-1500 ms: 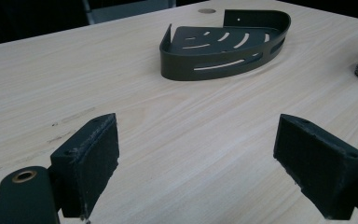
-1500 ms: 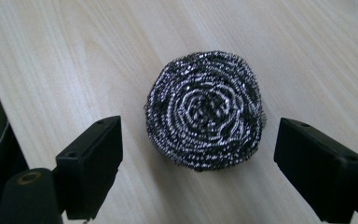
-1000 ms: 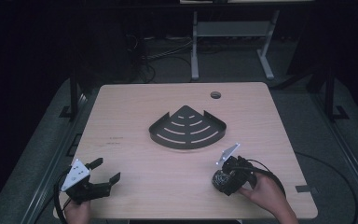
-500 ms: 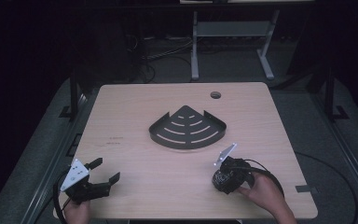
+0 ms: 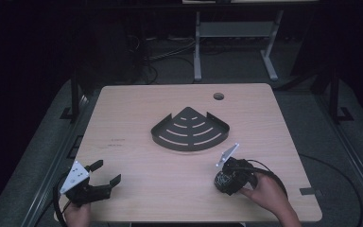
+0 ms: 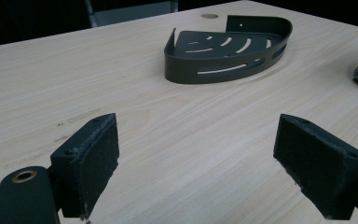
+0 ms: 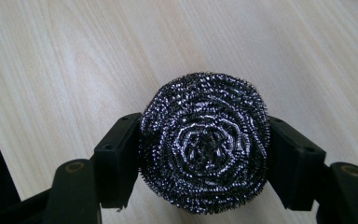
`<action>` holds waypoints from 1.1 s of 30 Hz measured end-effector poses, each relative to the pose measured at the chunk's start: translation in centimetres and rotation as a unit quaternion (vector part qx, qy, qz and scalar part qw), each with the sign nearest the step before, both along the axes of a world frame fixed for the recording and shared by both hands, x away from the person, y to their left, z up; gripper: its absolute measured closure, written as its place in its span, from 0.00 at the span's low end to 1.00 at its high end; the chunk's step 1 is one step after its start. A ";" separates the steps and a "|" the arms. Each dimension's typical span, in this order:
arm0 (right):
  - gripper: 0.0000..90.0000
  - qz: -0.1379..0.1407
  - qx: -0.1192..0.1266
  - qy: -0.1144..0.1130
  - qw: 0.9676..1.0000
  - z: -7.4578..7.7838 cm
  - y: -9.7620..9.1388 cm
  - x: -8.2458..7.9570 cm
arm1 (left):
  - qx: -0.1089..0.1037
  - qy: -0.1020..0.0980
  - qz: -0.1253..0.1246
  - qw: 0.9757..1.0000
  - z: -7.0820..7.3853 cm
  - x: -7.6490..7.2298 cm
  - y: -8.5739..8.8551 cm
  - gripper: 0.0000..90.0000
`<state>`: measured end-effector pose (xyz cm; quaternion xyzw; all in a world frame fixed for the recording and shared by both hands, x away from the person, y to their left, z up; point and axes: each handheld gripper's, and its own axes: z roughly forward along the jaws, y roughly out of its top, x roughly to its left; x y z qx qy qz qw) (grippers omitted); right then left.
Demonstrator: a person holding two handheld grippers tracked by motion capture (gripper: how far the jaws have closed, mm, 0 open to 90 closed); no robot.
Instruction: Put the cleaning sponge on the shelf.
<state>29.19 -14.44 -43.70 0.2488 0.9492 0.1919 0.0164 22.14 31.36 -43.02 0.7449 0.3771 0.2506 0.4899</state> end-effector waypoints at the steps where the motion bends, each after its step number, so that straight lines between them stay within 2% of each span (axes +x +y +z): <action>1: 0.36 -0.001 0.000 0.001 1.000 0.1 0.0 0.1 | -0.001 0.000 0.000 1.000 0.0 0.0 0.0 0.15; 13: 0.36 0.009 0.012 -0.010 1.000 1.6 0.7 0.9 | 0.001 0.000 -0.002 1.000 0.0 0.0 -0.1 0.15; 23: 0.37 0.016 0.027 -0.007 0.999 2.6 1.3 2.1 | 0.000 0.001 -0.002 1.000 0.0 0.0 -0.1 0.15; 33: 0.37 0.025 0.030 -0.004 0.999 3.6 2.0 3.1 | 0.000 0.000 -0.002 1.000 0.0 0.0 -0.1 0.15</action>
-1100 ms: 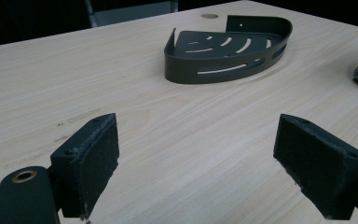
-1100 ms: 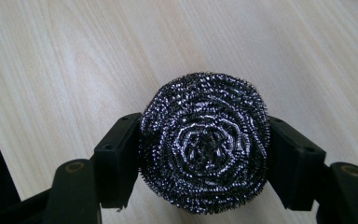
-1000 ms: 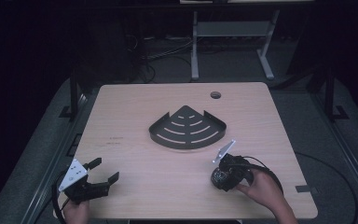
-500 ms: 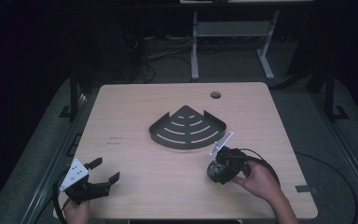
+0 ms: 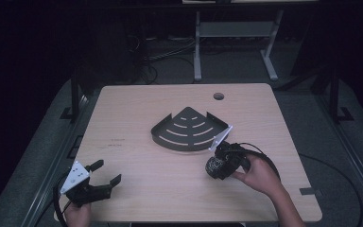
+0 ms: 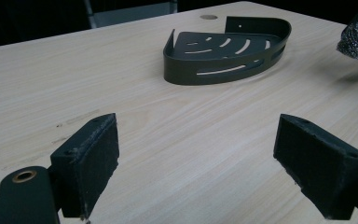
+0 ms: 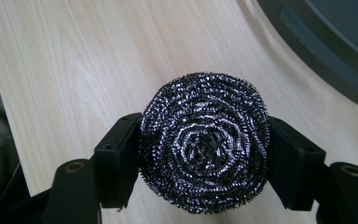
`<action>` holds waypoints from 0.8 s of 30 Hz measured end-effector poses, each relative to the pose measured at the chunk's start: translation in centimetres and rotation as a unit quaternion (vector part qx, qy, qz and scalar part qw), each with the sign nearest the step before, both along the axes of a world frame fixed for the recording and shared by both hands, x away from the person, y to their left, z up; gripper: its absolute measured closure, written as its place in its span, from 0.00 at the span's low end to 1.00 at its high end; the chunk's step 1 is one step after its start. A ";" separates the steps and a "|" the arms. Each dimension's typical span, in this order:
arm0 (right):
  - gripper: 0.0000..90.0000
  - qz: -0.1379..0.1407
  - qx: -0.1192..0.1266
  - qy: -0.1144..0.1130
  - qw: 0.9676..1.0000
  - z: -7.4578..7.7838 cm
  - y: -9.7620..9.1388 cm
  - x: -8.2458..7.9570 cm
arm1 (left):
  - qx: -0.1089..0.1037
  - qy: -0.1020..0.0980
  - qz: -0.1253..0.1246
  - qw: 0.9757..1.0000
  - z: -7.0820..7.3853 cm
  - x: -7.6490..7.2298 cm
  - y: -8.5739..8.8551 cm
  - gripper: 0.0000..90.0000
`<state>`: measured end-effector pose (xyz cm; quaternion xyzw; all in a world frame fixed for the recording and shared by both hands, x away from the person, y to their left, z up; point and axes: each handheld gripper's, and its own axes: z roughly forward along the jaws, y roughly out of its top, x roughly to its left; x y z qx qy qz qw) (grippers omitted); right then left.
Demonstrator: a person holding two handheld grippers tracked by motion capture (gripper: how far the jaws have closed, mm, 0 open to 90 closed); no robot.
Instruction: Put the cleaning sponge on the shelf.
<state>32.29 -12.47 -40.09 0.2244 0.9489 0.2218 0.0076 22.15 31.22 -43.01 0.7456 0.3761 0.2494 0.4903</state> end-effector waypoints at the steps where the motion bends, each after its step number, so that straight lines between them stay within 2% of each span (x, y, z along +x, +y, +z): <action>1: 0.37 0.000 0.002 0.000 1.000 0.1 0.0 0.1 | 0.001 -0.001 -0.001 1.000 0.0 0.0 0.0 0.15; 9: 0.37 -0.002 0.002 -0.003 1.000 0.7 0.3 1.1 | -0.001 -0.002 0.001 1.000 0.0 0.0 0.1 0.15; 15: 0.36 -0.001 -0.003 0.005 1.000 0.4 0.6 1.9 | -0.001 -0.001 0.001 1.000 0.0 0.0 0.1 0.15; 18: 0.37 0.001 -0.005 0.004 1.000 0.5 0.8 2.2 | 0.000 -0.001 -0.001 1.000 0.0 0.0 0.0 0.15; 20: 0.37 0.000 0.002 0.009 1.000 0.7 0.9 2.4 | 0.001 0.000 -0.002 1.000 0.0 0.0 0.0 0.15; 24: 0.37 0.004 -0.002 0.008 1.000 0.9 1.3 2.9 | -0.002 -0.002 0.002 1.000 0.1 0.0 0.2 0.15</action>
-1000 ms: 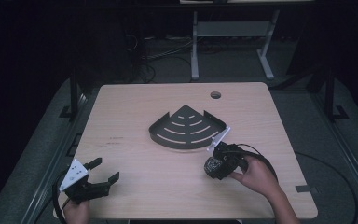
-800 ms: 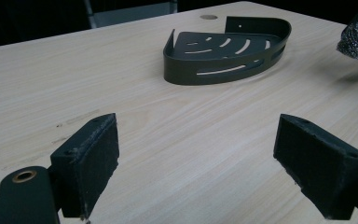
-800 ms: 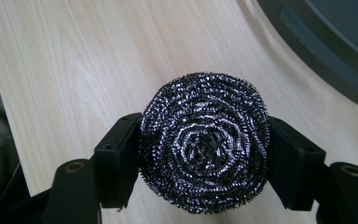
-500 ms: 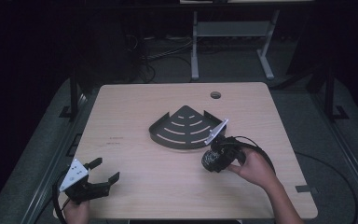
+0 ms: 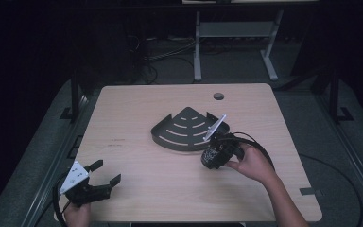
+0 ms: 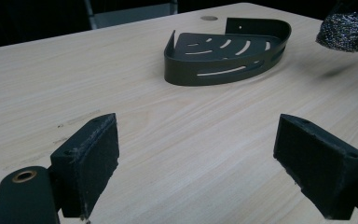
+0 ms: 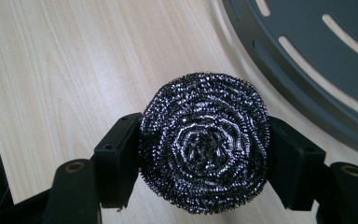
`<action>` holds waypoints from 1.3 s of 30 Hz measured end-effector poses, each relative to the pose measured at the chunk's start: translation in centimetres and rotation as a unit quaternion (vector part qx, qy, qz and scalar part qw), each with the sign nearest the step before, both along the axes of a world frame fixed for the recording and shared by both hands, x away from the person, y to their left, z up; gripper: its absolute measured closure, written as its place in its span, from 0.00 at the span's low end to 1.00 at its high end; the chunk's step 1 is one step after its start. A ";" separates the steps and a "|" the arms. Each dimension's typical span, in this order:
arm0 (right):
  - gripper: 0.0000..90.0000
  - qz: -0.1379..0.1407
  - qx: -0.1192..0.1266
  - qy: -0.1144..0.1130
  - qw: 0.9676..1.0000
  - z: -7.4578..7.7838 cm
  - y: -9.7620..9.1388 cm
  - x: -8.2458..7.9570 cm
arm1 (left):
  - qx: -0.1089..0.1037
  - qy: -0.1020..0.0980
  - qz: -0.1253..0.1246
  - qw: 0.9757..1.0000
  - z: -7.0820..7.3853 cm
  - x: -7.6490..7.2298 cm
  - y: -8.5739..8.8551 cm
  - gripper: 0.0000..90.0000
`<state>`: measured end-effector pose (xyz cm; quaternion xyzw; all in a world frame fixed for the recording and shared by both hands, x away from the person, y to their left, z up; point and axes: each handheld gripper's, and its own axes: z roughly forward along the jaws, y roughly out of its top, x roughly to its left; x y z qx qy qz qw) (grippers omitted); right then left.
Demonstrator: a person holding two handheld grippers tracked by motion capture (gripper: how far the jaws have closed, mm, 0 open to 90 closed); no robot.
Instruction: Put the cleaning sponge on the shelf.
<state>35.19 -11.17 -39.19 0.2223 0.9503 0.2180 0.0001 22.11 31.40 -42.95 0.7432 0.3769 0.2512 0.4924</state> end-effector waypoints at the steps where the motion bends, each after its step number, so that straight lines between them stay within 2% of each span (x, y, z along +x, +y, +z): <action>1: 0.37 0.000 0.000 -0.001 1.000 0.1 0.1 0.1 | -0.001 0.000 0.000 1.000 0.0 0.0 0.0 0.15; 5: 0.37 0.003 0.008 -0.002 1.000 0.5 0.5 0.5 | 0.000 0.000 0.001 1.000 0.0 0.0 0.0 0.15; 7: 0.36 0.004 0.001 -0.003 1.000 0.7 0.8 0.9 | -0.001 0.000 0.000 1.000 0.0 0.0 0.0 0.15; 18: 0.36 0.003 0.001 0.001 1.000 0.9 1.6 2.9 | 0.000 0.000 -0.001 1.000 0.0 0.0 -0.1 0.15; 20: 0.36 0.001 0.009 0.005 1.000 0.8 1.7 3.4 | 0.000 0.000 -0.001 1.000 0.0 0.0 0.0 0.15; 22: 0.36 -0.002 0.001 0.003 1.000 0.7 1.7 3.7 | -0.001 0.001 0.000 1.000 -0.1 0.0 0.0 0.15; 30: 0.36 -0.009 0.005 0.006 1.000 1.0 2.0 4.8 | 0.001 0.002 -0.003 1.000 -0.1 0.0 -0.1 0.15; 31: 0.36 -0.012 0.014 0.012 1.000 0.9 2.0 5.2 | 0.001 0.002 -0.002 1.000 -0.1 0.0 -0.1 0.15; 32: 0.36 -0.012 0.014 0.012 1.000 0.9 2.0 5.2 | 0.001 0.002 -0.002 1.000 -0.1 0.0 -0.1 0.15; 33: 0.36 -0.014 0.004 0.009 1.000 0.9 2.2 5.4 | 0.001 0.002 -0.003 1.000 -0.1 0.0 -0.1 0.15; 39: 0.36 -0.012 0.000 0.010 1.000 1.3 2.6 6.0 | 0.001 0.002 -0.003 1.000 -0.1 0.0 -0.2 0.15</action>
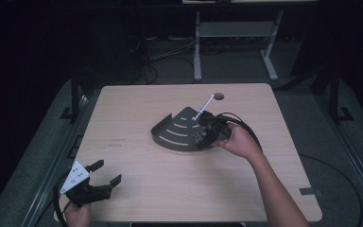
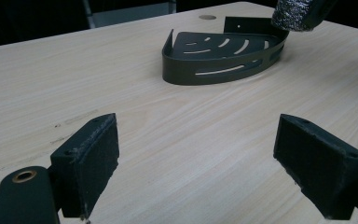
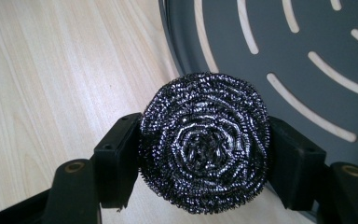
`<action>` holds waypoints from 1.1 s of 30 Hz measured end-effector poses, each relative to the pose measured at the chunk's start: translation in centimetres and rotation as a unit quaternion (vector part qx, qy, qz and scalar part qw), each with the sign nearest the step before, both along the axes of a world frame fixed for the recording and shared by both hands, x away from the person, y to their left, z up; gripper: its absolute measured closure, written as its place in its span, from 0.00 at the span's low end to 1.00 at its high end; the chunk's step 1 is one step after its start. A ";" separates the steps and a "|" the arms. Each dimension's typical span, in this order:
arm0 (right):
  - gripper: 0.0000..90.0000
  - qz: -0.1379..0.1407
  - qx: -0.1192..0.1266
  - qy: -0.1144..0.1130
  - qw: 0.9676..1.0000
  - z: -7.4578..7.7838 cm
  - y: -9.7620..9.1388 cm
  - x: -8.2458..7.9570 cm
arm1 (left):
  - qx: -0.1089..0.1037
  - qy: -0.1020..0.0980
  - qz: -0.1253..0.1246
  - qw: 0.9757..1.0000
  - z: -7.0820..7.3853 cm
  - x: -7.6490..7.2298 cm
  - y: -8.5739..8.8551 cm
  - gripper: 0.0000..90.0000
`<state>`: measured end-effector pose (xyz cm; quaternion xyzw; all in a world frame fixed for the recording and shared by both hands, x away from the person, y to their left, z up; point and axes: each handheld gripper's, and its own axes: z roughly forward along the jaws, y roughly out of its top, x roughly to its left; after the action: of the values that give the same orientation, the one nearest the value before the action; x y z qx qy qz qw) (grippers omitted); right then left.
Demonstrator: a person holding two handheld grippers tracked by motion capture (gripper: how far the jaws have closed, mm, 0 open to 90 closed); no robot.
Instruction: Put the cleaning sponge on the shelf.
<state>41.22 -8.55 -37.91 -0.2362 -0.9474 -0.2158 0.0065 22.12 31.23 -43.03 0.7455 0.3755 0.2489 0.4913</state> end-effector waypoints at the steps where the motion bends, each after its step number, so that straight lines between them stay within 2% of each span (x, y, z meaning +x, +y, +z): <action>1: 0.36 0.000 0.000 0.000 1.000 0.0 0.0 0.0 | 0.000 0.000 0.000 1.000 0.0 0.0 0.0 0.15; 2: 0.36 -0.001 0.005 0.003 1.000 0.2 0.1 0.3 | 0.000 0.000 -0.001 1.000 0.0 0.0 0.0 0.15; 6: 0.36 -0.001 -0.006 0.002 1.000 0.6 0.4 0.9 | 0.001 0.000 -0.002 1.000 0.0 0.0 -0.1 0.15; 15: 0.36 -0.008 -0.004 0.001 1.000 1.1 1.1 2.0 | 0.002 -0.001 -0.003 1.000 0.0 0.0 0.0 0.15; 18: 0.36 -0.015 -0.013 -0.001 1.000 0.8 1.6 2.9 | -0.002 0.000 -0.004 1.000 0.0 0.0 -0.1 0.15; 22: 0.36 -0.023 -0.010 0.005 1.000 0.0 2.0 3.7 | 0.000 -0.001 -0.002 1.000 0.0 0.0 0.0 0.15; 33: 0.36 -0.038 -0.019 0.011 0.999 -1.3 2.6 4.7 | 0.000 0.000 -0.004 1.000 0.0 0.0 -0.1 0.15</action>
<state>45.95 -5.99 -39.21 -0.2748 -0.9414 -0.1957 0.0038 22.14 31.14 -43.05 0.7468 0.3724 0.2468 0.4925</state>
